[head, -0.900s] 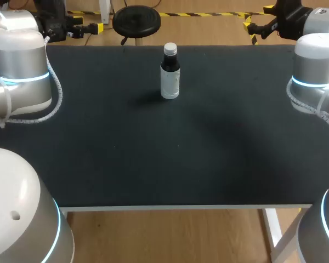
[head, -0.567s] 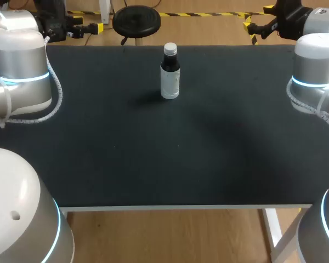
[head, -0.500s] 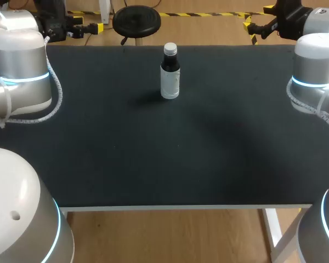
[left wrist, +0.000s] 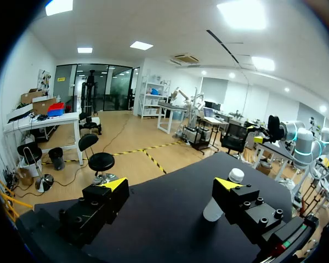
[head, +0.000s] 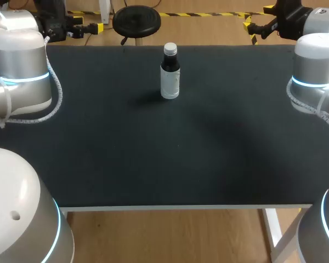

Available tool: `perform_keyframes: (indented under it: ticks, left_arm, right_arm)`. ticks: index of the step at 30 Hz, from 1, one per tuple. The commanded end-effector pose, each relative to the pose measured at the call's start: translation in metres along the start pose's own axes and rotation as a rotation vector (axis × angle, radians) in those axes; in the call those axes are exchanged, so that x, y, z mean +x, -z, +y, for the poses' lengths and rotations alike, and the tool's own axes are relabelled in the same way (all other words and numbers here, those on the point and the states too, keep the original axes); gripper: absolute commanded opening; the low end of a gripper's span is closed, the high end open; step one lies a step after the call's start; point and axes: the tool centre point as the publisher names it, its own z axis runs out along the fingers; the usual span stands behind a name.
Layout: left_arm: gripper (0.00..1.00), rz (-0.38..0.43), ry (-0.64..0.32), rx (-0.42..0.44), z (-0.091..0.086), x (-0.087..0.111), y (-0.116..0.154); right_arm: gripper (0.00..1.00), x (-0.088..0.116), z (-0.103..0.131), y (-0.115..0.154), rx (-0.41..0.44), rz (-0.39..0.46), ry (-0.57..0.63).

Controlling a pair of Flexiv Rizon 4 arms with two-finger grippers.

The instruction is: Unscrew the bottle cap

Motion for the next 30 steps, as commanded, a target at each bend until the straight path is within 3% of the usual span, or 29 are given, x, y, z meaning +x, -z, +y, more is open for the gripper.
perform_keyframes:
  ticks: [1, 15, 30]
  left_arm:
    - [1.00, 0.034, -0.033, 0.016, 0.002, -0.001, -0.003]
    - [1.00, 0.342, -0.333, 0.158, 0.010, 0.011, -0.010]
    - [1.00, 0.366, -0.343, 0.151, 0.012, 0.013, -0.009]
  right_arm:
    - [1.00, 0.000, 0.000, 0.001, 0.001, 0.000, 0.000]
    - [1.00, 0.000, 0.000, 0.001, 0.001, 0.000, 0.000]
    - [1.00, 0.000, 0.000, 0.001, 0.001, 0.000, 0.000]
